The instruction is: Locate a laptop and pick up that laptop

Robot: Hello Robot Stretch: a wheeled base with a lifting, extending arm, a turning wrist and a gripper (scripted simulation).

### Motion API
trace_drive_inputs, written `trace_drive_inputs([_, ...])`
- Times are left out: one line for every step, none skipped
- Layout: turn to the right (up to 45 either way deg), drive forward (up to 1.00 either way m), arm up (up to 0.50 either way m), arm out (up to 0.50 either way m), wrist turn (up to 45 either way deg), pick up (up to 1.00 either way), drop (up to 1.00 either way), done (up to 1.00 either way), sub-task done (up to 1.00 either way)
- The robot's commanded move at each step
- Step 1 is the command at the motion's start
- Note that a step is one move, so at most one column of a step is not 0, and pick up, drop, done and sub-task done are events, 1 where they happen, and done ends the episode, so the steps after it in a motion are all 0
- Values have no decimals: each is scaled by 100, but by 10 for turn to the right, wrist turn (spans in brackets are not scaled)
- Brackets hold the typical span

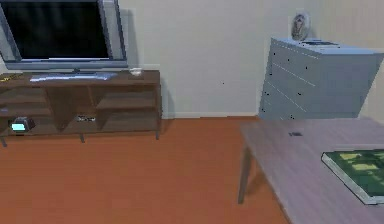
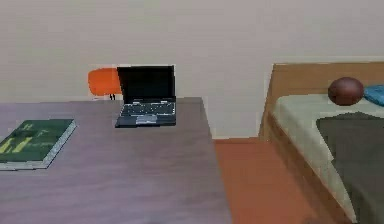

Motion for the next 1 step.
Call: trace_drive_inputs([-450,0,0,0,0,0,0,0,0])
